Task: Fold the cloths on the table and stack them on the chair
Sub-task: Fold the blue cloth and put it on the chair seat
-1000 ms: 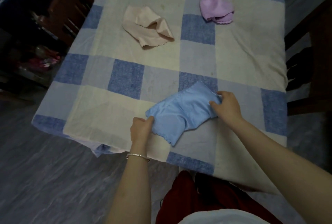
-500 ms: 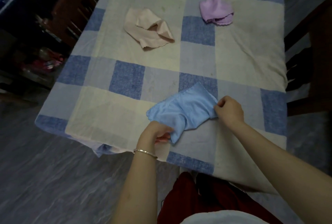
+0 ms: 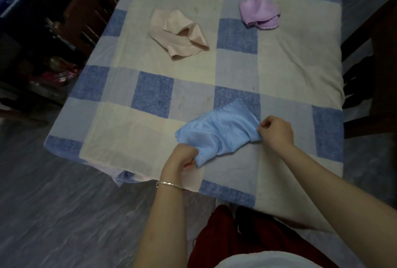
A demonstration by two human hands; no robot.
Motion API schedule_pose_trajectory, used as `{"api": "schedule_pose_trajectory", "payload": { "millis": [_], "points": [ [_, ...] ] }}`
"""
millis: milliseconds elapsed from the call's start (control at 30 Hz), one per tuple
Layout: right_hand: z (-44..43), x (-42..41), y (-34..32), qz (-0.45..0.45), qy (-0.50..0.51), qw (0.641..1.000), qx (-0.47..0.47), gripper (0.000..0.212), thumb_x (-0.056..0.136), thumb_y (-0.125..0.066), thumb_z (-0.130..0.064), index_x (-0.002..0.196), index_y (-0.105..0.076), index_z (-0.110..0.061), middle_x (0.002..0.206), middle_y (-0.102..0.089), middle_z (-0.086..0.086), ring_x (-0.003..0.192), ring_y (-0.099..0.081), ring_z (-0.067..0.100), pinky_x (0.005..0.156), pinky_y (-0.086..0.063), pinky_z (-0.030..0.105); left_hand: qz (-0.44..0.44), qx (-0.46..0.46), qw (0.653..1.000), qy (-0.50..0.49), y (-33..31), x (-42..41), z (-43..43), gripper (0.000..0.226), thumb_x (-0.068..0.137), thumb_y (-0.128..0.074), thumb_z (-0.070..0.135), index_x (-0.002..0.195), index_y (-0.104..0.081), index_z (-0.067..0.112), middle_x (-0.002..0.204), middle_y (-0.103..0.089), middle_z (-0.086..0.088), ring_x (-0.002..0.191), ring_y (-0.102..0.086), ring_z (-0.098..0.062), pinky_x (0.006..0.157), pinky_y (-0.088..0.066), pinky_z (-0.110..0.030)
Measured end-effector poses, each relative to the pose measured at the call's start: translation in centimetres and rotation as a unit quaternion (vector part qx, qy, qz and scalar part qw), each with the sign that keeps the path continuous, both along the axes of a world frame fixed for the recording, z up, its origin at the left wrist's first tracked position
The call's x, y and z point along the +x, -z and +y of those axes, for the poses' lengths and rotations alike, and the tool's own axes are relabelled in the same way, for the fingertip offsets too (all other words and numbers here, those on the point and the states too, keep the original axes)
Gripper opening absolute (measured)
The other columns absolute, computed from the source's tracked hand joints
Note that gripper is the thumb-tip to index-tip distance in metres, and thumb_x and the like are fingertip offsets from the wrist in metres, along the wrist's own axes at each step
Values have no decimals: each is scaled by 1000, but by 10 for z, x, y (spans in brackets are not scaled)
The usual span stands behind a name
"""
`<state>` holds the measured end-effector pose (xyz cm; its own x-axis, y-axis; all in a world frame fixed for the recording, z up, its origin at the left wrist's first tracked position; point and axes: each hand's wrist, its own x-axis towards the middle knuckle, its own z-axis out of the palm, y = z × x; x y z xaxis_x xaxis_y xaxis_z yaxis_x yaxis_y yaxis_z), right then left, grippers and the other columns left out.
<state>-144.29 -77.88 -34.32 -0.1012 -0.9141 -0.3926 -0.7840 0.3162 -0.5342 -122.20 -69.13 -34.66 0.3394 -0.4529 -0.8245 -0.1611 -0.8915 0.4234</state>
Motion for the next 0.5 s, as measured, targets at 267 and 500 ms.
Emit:
{"api": "schedule_pose_trajectory", "payload": {
  "millis": [267, 500],
  "points": [
    [-6, -8, -1, -6, 41, 999, -17, 12, 87, -56, -14, 92, -64, -7, 100, -67, 19, 95, -60, 36, 79, -46, 35, 40, -79, 976, -201, 0, 30, 20, 27, 96, -47, 9, 69, -49, 8, 35, -49, -2, 20, -40, -5, 33, -32, -11],
    [-8, -6, -1, -8, 32, 999, -36, 18, 86, -56, -12, 98, -65, -4, 104, -67, 21, 100, -60, 36, 81, -46, 35, 3, -45, 988, -145, 6, 35, 25, 29, 94, -51, 21, 68, -51, 8, 45, -43, -6, 23, -36, -8, 39, -26, -15]
  ]
}}
